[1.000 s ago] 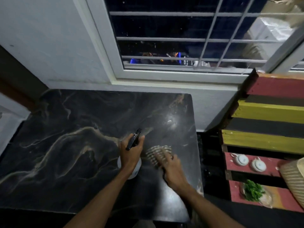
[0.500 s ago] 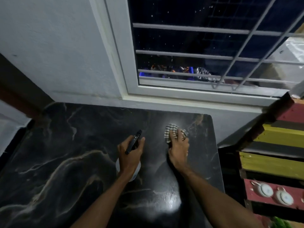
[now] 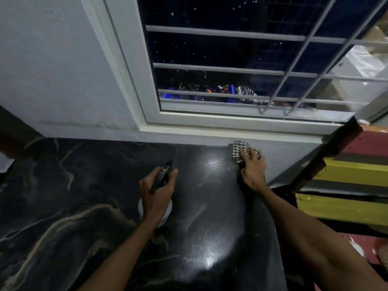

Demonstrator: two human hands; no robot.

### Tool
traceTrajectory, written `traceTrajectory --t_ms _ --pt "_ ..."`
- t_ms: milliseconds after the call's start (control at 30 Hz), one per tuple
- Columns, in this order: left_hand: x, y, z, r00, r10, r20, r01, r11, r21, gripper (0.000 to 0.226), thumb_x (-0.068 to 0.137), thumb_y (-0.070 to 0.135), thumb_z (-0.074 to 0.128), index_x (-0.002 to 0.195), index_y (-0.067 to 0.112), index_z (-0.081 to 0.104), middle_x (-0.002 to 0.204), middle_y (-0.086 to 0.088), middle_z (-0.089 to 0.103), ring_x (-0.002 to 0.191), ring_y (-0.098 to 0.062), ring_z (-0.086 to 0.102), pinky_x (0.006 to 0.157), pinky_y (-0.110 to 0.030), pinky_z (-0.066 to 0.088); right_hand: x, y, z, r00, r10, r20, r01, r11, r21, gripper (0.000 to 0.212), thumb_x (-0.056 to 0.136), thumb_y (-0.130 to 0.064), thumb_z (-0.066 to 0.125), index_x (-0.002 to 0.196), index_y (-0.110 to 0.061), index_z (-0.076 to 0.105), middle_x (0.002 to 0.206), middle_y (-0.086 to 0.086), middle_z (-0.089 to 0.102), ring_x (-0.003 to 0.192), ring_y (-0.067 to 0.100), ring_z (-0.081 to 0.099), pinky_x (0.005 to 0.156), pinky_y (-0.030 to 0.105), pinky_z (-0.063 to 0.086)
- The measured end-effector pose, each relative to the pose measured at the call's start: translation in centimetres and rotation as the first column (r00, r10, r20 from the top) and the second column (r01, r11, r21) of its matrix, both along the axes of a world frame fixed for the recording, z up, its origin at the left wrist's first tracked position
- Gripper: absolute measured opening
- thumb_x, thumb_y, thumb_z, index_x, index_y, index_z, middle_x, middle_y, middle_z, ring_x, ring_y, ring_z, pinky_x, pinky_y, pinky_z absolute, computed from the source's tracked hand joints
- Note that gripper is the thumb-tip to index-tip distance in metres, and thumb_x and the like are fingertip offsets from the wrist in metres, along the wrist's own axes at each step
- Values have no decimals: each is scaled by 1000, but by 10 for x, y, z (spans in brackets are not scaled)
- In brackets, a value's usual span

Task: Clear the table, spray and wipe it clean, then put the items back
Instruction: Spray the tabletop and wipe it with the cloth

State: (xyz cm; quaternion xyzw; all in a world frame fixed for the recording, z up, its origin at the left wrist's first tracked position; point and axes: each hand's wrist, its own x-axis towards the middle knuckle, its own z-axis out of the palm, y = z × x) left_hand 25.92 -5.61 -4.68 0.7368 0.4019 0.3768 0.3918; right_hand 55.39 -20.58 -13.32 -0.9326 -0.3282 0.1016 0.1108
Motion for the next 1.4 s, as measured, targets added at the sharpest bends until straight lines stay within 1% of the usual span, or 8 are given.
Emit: traceTrajectory --t_ms 233,433,500,600,733,1000,1267,1400 --pt "-6 -66 13 1000 1 -32 -2 999 -43 33 88 22 78 63 12 59 56 0 59 53 -15 57 60 -41 50 -59 -76 4 999 14 -42 -12 999 48 79 69 -8 53 146 -22 44 159 18 25 125 49 35 109 52 30" --pt "-3 -160 25 998 -46 -50 43 997 -65 40 91 17 76 61 8 51 52 -5 52 50 -18 51 51 -37 42 -193 -197 13 922 346 -175 -311 929 200 70 80 -24 32 149 -35 40 164 4 18 126 42 37 108 50 35" --pt "6 -196 26 995 -83 -57 79 995 -67 40 93 19 73 61 10 51 53 -4 51 50 -18 50 50 -37 42 -201 -246 10 895 403 -191 -338 892 300 61 87 -23 40 145 -39 41 161 -6 21 119 38 46 104 49 42" --pt "37 -263 36 994 -72 -86 69 997 -39 42 93 18 73 59 21 48 52 3 48 49 -14 47 56 -40 43 -171 -322 10 941 228 -250 -108 903 417 68 79 -10 39 141 -36 50 157 -18 23 114 23 41 106 37 36" --pt "106 -356 35 983 -182 -35 178 978 -109 40 96 22 69 64 5 51 58 -15 52 56 -35 52 55 -44 43 -88 -418 31 960 -55 -273 177 878 444 61 81 -15 37 137 -27 57 151 5 43 133 21 40 103 29 24" --pt "283 -548 22 825 -564 41 554 792 -255 28 101 27 63 76 14 59 65 -4 56 62 -18 57 59 -33 41 47 -614 20 784 -523 -336 621 651 436 50 83 -6 39 123 -17 67 132 10 58 117 31 50 101 33 37" --pt "447 -684 -54 559 -816 151 824 524 -218 34 103 24 59 81 -2 55 70 -24 53 64 -38 54 60 -49 41 157 -730 -43 594 -700 -397 800 457 390 44 74 8 59 109 -14 73 117 8 67 113 27 59 102 41 44" --pt "498 -728 -105 472 -868 154 876 442 -196 28 100 30 64 87 6 56 73 -1 53 66 -23 52 61 -38 40 180 -758 -84 559 -714 -422 828 450 336 37 74 -9 63 109 -15 74 118 10 68 111 29 61 101 43 44"
